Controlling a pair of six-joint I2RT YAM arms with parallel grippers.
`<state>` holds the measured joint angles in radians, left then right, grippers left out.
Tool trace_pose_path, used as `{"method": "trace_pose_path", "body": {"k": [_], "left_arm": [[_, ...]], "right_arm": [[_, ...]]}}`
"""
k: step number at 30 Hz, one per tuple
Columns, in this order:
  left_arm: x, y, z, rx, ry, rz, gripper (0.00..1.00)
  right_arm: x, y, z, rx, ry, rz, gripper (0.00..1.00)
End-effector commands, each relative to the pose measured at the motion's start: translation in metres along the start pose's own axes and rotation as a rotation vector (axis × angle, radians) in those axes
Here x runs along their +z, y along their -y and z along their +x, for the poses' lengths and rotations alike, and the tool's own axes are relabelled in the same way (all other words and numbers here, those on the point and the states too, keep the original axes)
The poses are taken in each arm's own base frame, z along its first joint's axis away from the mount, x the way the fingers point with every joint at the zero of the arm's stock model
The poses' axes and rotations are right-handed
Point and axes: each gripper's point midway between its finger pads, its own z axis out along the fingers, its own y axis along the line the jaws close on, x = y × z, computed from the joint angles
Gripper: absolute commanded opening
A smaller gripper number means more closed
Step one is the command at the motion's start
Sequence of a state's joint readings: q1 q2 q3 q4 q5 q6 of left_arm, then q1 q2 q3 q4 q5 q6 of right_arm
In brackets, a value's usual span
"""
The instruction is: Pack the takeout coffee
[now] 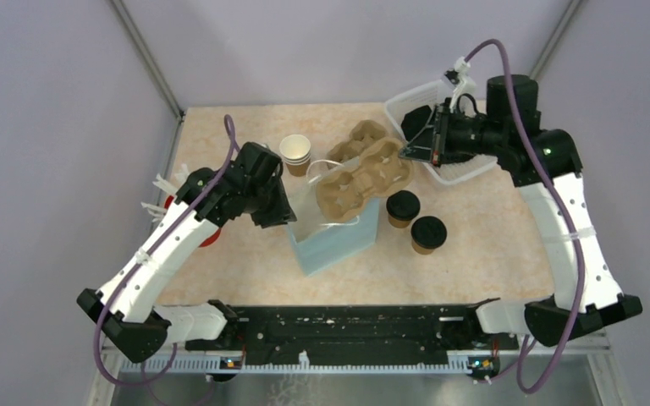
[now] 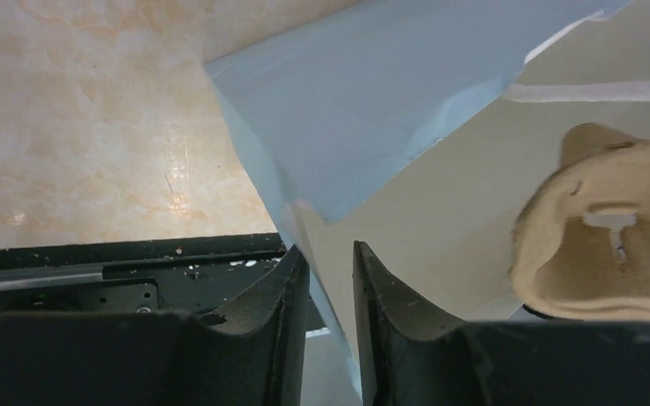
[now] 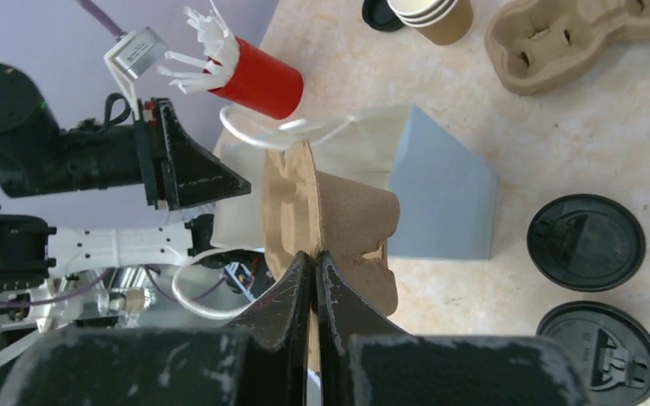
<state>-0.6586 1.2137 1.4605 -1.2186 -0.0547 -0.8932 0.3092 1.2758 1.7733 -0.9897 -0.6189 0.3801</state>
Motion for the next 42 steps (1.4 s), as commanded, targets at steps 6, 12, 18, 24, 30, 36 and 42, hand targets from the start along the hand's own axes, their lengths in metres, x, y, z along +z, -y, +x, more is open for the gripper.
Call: {"method": "trace_pose_path", "body": {"k": [6,12,18,24,30,36,42], "left_arm": [[-0.006,0.007,-0.022,0.103,0.088,0.011,0.28],[-0.008,0.013,-0.027,0.138,0.094,0.027,0.28],[-0.013,0.007,-0.027,0.144,0.107,0.009,0.35],[-0.020,-0.005,-0.032,0.145,0.153,-0.025,0.36],[-0.019,-0.001,-0.029,0.149,0.143,-0.001,0.30],[-0.014,0.005,-0.025,0.146,0.120,0.026,0.13],[-0.016,0.005,-0.026,0.126,0.128,0.030,0.00]], "right_arm": [[0.028,-0.006,-0.011,0.063,-0.023,0.069,0.00],[0.045,-0.013,-0.005,0.066,-0.015,0.133,0.00],[0.028,-0.014,-0.014,0.071,0.025,0.191,0.00],[0.014,-0.013,-0.012,0.051,0.027,0.224,0.00],[0.025,-0.016,-0.005,0.084,0.004,0.186,0.00],[0.047,-0.031,0.008,0.123,0.009,0.196,0.00],[0.058,-0.037,0.012,0.216,0.112,0.260,0.00]]}}
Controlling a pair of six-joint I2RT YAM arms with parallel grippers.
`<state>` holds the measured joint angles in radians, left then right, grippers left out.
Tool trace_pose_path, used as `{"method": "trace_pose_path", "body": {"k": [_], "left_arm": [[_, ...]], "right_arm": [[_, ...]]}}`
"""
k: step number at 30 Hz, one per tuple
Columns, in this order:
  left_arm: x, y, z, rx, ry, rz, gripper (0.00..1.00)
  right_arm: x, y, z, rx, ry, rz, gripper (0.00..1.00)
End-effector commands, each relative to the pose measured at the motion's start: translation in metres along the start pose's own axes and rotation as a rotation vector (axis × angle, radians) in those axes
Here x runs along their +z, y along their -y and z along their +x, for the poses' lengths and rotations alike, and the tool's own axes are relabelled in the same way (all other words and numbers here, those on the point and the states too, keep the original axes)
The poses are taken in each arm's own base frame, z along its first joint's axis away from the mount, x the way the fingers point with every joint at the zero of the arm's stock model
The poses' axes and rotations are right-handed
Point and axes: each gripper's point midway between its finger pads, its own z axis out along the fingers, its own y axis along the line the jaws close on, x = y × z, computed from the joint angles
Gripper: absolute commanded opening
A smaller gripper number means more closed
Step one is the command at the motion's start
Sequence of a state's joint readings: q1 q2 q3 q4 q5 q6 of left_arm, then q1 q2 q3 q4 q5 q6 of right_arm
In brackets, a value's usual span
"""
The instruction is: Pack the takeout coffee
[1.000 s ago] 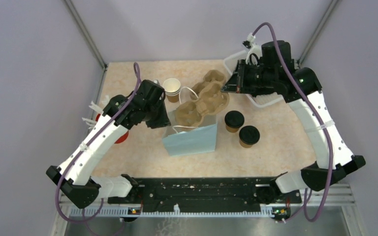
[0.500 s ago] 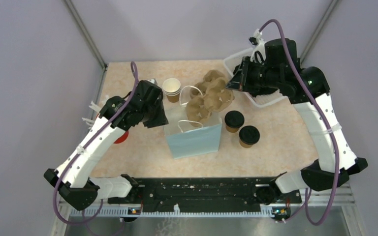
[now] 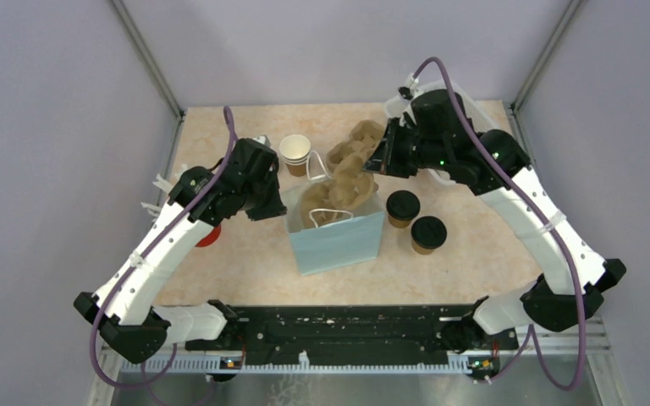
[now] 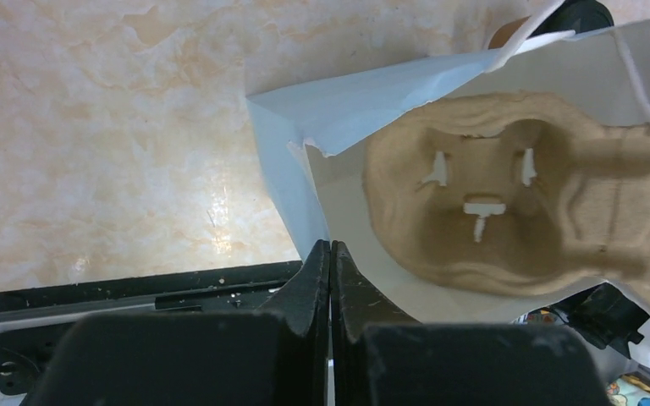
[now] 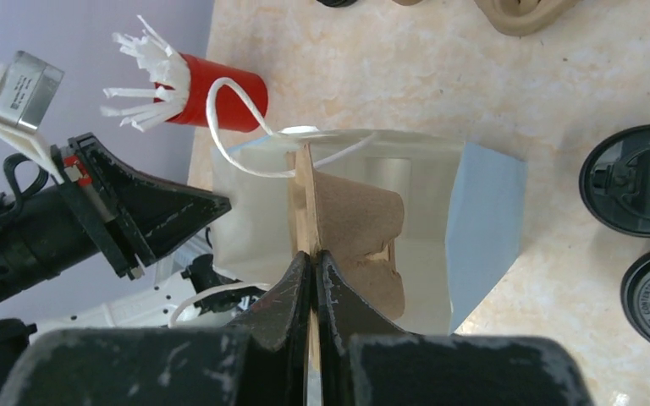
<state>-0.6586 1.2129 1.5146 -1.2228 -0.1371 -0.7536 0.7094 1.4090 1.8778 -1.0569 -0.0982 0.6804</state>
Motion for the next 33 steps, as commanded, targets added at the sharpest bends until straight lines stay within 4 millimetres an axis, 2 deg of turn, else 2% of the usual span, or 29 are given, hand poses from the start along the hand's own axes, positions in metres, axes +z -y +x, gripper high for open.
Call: {"method": "trace_pose_path", "body": {"k": [1,4,8,12,15,17,20,23,26,29,30,31,33], "left_arm": [[-0.005,0.008,-0.007,-0.019,0.038,0.045,0.00],[-0.006,0.008,-0.008,-0.044,0.051,0.043,0.00],[-0.008,0.006,-0.011,-0.069,0.073,0.038,0.00],[-0.010,0.003,-0.013,-0.082,0.096,0.032,0.00],[-0.010,0.002,-0.012,-0.086,0.098,0.035,0.00],[-0.009,0.002,-0.011,-0.089,0.094,0.033,0.00],[-0.006,0.002,-0.008,-0.088,0.083,0.033,0.00],[-0.004,0.002,-0.006,-0.088,0.074,0.036,0.00],[-0.006,0.001,-0.007,-0.088,0.079,0.035,0.00],[-0.007,0.001,-0.005,-0.089,0.081,0.045,0.00],[-0.007,0.002,-0.004,-0.087,0.078,0.053,0.00],[-0.006,0.002,-0.003,-0.087,0.075,0.053,0.00],[-0.006,0.002,-0.003,-0.087,0.076,0.056,0.00]], "right_arm": [[-0.004,-0.014,-0.015,0.106,0.172,0.015,0.00],[-0.004,-0.022,-0.018,0.130,0.228,-0.010,0.00],[-0.016,-0.010,-0.018,0.120,0.255,0.032,0.00],[-0.027,0.006,-0.007,0.116,0.245,0.076,0.00],[-0.031,0.010,-0.005,0.111,0.249,0.079,0.00],[-0.026,0.004,-0.001,0.108,0.221,0.059,0.00],[-0.014,-0.019,0.004,0.056,0.177,-0.062,0.00],[-0.006,-0.030,0.010,-0.035,0.171,-0.147,0.00],[-0.018,-0.024,-0.001,-0.034,0.253,-0.134,0.00],[-0.038,-0.047,-0.012,-0.107,0.379,-0.312,0.00],[-0.032,-0.052,-0.002,-0.177,0.387,-0.387,0.00],[-0.040,-0.063,-0.004,-0.237,0.429,-0.461,0.00],[-0.025,-0.062,0.001,-0.276,0.406,-0.458,0.00]]}}
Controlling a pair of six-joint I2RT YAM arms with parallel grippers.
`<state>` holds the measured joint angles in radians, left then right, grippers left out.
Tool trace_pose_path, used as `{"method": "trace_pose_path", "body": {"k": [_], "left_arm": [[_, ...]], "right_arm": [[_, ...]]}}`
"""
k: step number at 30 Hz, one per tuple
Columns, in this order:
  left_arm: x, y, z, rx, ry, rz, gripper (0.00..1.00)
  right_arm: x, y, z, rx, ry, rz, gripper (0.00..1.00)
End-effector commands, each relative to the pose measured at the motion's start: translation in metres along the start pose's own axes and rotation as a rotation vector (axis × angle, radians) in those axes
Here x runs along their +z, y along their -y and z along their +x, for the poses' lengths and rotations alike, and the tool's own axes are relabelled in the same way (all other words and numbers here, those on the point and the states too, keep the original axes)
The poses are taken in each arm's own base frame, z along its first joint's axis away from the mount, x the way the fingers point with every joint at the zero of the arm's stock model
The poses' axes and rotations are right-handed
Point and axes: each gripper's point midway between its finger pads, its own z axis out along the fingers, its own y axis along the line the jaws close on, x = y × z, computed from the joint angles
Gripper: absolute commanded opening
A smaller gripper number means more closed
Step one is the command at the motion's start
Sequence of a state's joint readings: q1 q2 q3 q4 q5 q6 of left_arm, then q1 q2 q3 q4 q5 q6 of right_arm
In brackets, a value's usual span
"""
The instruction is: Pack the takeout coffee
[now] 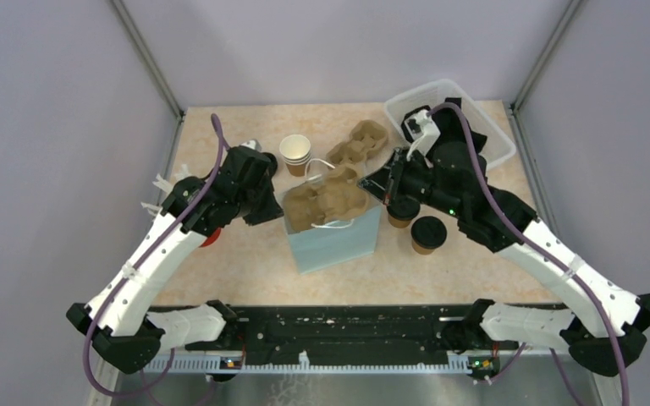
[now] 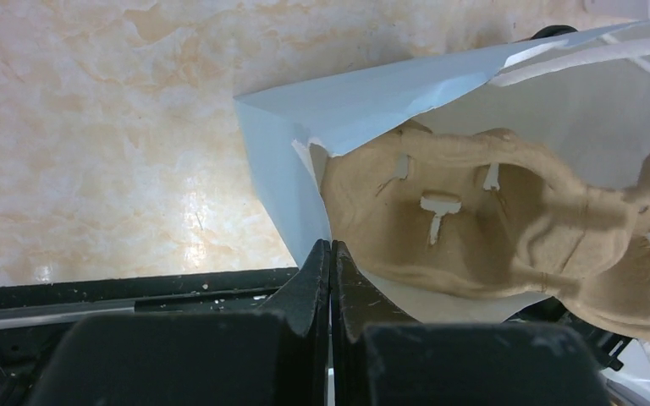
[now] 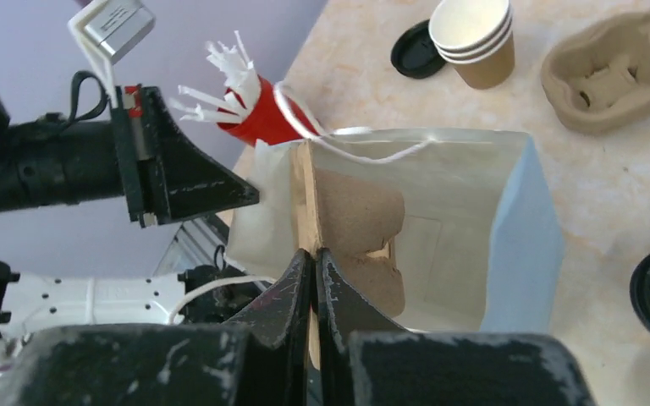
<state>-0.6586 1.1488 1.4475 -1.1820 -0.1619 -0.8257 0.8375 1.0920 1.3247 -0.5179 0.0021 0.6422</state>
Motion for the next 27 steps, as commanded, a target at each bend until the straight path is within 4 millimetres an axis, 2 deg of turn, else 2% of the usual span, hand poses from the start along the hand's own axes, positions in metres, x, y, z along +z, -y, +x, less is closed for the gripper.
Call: {"method": "trace_pose_path", "body": {"k": [1,2,4,6,9,11,15,19,21,25,27], "left_arm": [[-0.005,0.008,-0.005,-0.009,0.033,0.051,0.00],[-0.005,0.008,-0.005,-0.005,0.033,0.051,0.00],[-0.006,0.008,-0.005,-0.006,0.035,0.054,0.00],[-0.006,0.009,-0.005,-0.008,0.036,0.061,0.00],[-0.006,0.009,-0.006,-0.005,0.043,0.064,0.00],[-0.007,0.010,-0.008,0.001,0.049,0.066,0.00],[-0.005,0.011,-0.007,0.008,0.045,0.067,0.00],[-0.003,0.011,-0.006,0.020,0.037,0.069,0.00],[-0.003,0.011,-0.006,0.030,0.038,0.069,0.00],[-0.002,0.009,-0.005,0.047,0.038,0.062,0.00],[-0.002,0.008,-0.006,0.053,0.041,0.060,0.00]], "right_arm": [[-0.004,-0.055,-0.041,-0.156,0.161,-0.259,0.00],[0.009,-0.056,-0.039,-0.142,0.119,-0.244,0.00],[0.022,-0.058,-0.033,-0.088,0.047,-0.229,0.00],[0.029,-0.053,-0.025,0.001,-0.003,-0.180,0.00],[0.033,-0.035,-0.010,0.085,-0.065,-0.074,0.00],[0.028,-0.020,-0.001,0.112,-0.111,0.019,0.00],[0.019,-0.014,-0.001,0.147,-0.117,0.070,0.00],[0.036,-0.015,0.005,0.148,-0.131,0.049,0.00],[0.046,-0.020,0.002,0.132,-0.128,0.023,0.00],[0.055,-0.023,-0.011,0.073,-0.126,0.050,0.00],[0.061,-0.022,-0.011,0.046,-0.139,0.055,0.00]]}}
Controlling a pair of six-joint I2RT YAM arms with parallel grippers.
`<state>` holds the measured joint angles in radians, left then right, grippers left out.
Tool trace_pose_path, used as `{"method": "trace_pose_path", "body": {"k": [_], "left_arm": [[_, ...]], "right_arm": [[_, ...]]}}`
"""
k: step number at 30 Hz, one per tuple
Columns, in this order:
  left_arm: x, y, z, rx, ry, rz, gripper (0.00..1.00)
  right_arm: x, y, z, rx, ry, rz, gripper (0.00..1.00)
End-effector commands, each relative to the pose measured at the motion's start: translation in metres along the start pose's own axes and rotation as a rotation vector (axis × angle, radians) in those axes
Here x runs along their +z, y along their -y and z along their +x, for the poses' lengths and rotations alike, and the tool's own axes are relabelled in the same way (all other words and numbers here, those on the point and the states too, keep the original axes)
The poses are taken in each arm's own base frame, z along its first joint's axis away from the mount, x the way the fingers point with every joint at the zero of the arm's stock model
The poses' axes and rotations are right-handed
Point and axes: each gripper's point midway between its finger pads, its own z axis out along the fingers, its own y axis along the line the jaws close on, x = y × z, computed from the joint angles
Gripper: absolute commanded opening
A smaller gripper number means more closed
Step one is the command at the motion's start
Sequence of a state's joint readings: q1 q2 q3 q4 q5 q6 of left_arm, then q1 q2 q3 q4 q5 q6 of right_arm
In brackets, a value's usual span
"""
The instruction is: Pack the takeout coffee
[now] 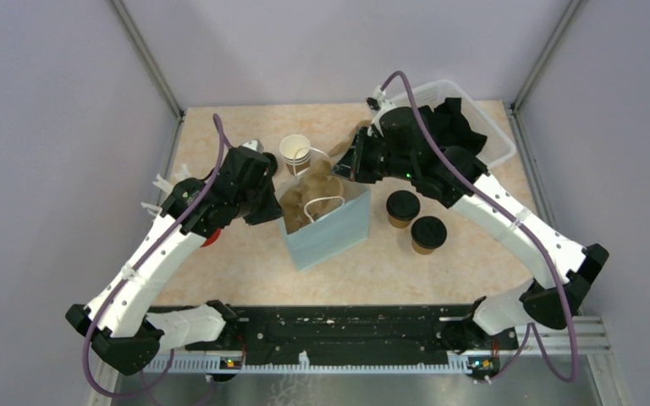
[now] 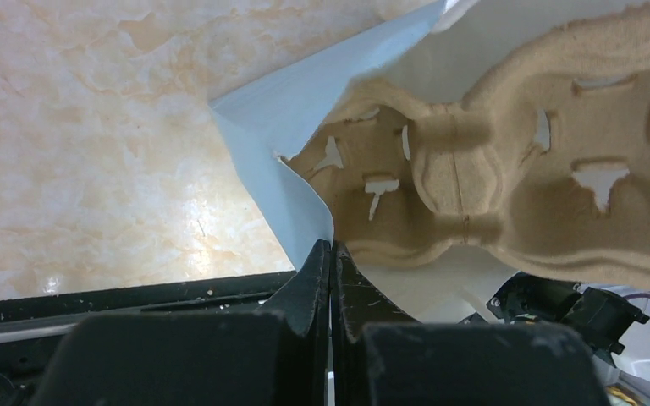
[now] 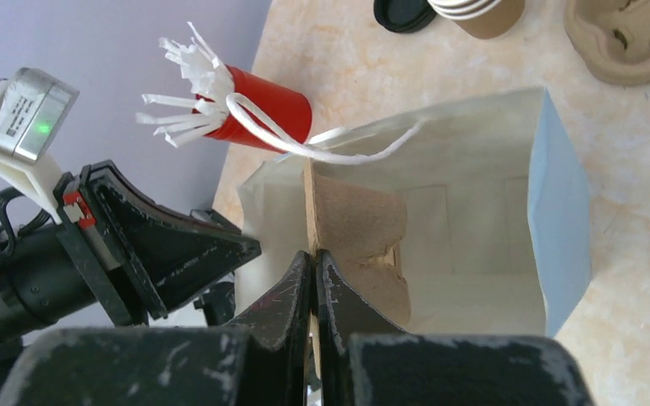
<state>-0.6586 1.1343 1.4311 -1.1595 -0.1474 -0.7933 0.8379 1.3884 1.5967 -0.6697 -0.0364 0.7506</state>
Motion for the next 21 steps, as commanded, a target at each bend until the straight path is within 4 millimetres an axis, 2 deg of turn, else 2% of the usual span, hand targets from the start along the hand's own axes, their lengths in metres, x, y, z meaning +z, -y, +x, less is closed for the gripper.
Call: {"method": "trace_pose_path", "body": {"k": [1,5,8,13,21], "left_arm": [[-0.002,0.007,-0.008,0.029,0.042,0.037,0.00],[-0.002,0.007,-0.010,0.051,0.049,0.038,0.00],[-0.002,0.004,-0.011,0.057,0.054,0.025,0.00],[-0.001,0.005,-0.011,0.060,0.056,0.029,0.00],[-0.001,0.004,-0.010,0.052,0.052,0.022,0.00]], "right_arm": [[0.003,-0.014,-0.014,-0.081,0.017,-0.026,0.00],[0.001,-0.008,-0.020,-0.117,-0.004,0.001,0.00],[-0.009,0.008,-0.023,-0.126,-0.010,0.053,0.00],[0.010,-0.003,0.003,-0.039,-0.058,-0.075,0.00],[0.024,0.003,0.008,-0.021,-0.037,-0.049,0.00]]}}
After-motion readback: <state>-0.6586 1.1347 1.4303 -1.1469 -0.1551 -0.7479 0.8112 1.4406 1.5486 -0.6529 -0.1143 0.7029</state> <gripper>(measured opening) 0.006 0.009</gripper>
